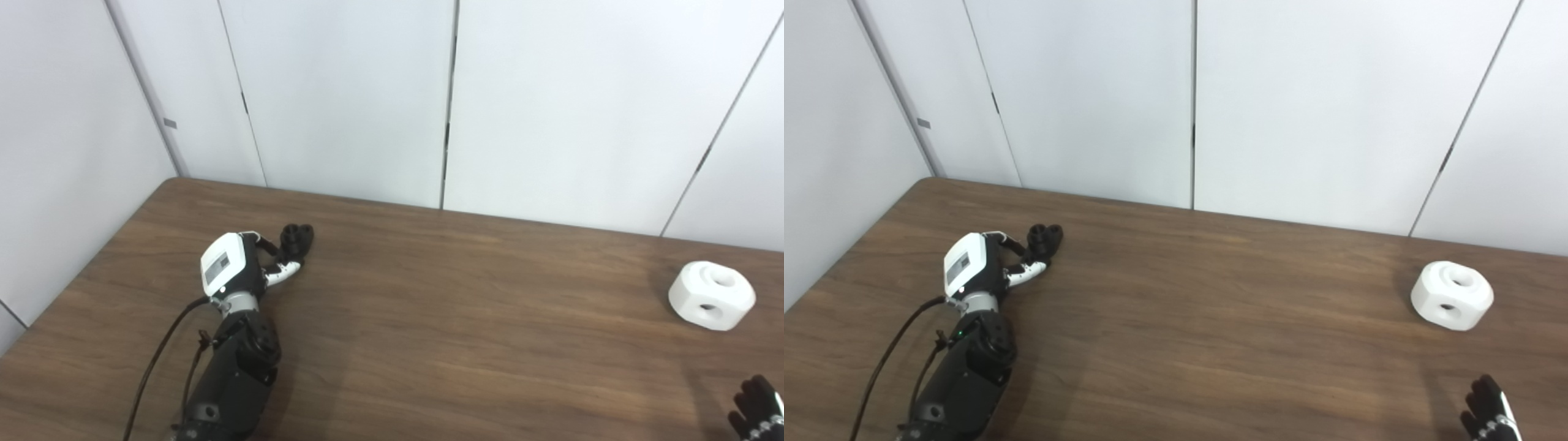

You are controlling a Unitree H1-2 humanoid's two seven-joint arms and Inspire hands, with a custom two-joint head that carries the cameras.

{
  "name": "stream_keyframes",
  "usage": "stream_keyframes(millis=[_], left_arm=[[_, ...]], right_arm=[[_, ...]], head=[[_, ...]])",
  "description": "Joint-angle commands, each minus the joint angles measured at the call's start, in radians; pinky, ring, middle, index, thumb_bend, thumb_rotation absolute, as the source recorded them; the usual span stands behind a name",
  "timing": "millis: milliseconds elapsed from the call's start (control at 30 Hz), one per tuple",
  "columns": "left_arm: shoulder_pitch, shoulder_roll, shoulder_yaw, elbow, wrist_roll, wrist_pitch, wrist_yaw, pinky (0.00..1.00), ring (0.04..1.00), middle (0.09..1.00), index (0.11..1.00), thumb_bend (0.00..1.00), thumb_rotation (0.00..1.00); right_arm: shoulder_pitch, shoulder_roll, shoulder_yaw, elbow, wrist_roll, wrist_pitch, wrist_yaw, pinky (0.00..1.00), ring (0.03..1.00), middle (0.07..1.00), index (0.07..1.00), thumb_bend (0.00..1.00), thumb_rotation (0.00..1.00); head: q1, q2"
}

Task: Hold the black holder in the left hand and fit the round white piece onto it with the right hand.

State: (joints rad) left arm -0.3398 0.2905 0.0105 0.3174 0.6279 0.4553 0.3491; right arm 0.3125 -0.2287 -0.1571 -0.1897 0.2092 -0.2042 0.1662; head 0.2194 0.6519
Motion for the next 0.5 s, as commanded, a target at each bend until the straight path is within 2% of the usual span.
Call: stream_keyframes(millis=[0, 267, 467], left_arm=[[-0.027, 0.015, -0.002, 0.003, 0.003, -0.015, 0.021, 0.9, 0.85, 0.747, 0.482, 0.52, 0.06], [-0.027, 0.022, -0.017, 0.018, -0.001, -0.024, 0.035, 0.86, 0.831, 0.731, 0.483, 0.52, 0.05], [-0.013, 0.019, -0.013, -0.003, -0.026, -0.029, 0.011, 0.86, 0.844, 0.749, 0.485, 0.52, 0.05]], right_arm=[[0.022, 0.004, 0.008, 0.055, -0.005, 0.009, 0.003, 1.0, 1.0, 0.996, 1.0, 0.65, 1.0], [0.021, 0.003, 0.008, 0.056, -0.008, 0.014, 0.003, 1.0, 1.0, 0.998, 1.0, 0.66, 1.0], [0.018, 0.007, 0.01, 0.052, -0.014, 0.016, -0.001, 1.0, 1.0, 0.998, 1.0, 0.64, 1.0]], head=[[0.001, 0.001], [-0.002, 0.001], [-0.004, 0.004]])
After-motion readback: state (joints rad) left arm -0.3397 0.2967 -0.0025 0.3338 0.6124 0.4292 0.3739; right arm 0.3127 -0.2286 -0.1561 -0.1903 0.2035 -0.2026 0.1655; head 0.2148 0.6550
